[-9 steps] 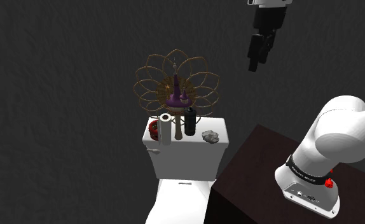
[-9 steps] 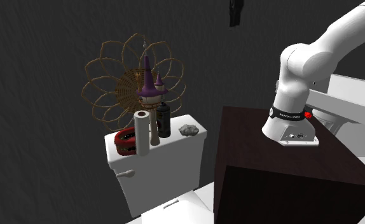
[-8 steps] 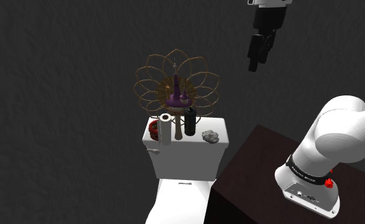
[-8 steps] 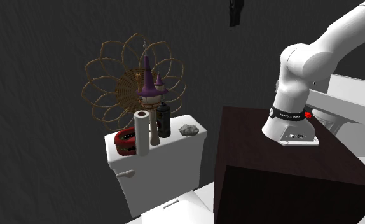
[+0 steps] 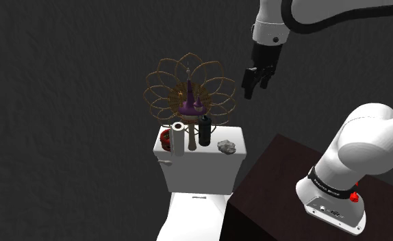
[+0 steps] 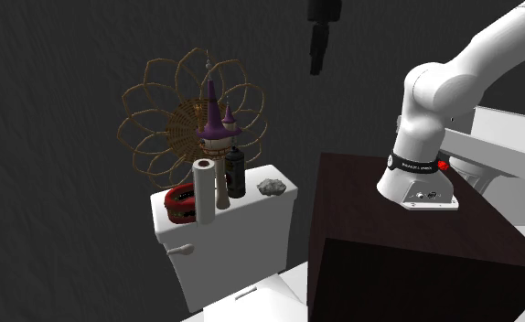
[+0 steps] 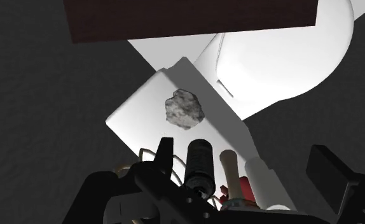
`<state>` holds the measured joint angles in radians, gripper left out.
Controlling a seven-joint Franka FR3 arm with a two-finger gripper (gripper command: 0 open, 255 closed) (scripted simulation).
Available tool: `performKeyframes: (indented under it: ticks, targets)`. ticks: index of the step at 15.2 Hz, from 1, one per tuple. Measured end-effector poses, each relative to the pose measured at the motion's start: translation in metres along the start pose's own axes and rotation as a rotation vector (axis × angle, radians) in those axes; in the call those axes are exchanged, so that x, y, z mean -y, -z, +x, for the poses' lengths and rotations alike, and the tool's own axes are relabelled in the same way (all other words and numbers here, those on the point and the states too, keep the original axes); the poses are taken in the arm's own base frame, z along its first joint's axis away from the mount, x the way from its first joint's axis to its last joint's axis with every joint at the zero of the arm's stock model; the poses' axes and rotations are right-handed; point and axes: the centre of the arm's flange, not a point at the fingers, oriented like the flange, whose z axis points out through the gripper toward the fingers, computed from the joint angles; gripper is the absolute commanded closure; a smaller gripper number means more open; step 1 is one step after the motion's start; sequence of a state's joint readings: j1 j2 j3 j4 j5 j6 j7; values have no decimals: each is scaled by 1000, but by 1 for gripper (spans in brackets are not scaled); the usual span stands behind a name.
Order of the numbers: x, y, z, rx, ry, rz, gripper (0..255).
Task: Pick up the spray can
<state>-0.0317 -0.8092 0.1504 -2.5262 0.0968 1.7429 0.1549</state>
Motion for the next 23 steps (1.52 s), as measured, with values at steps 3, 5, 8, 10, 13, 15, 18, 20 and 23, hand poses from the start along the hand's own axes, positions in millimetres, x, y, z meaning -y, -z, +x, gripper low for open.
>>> performKeyframes:
  ticks: [3, 5, 8, 10, 13, 15, 18, 20, 23]
  targets:
    - [10, -34, 11, -42, -58, -27, 0]
    - [18, -58, 20, -69, -97, -45, 0]
    - [34, -91, 39, -110, -154, -70, 0]
    - [37, -113, 49, -138, -193, -88, 0]
    - [45, -145, 69, -181, -251, -115, 0]
    - [49, -167, 82, -208, -289, -133, 0]
    - [48, -196, 102, -250, -348, -161, 0]
    - [51, -219, 115, -273, -384, -175, 0]
    - [50, -248, 145, -310, -448, -198, 0]
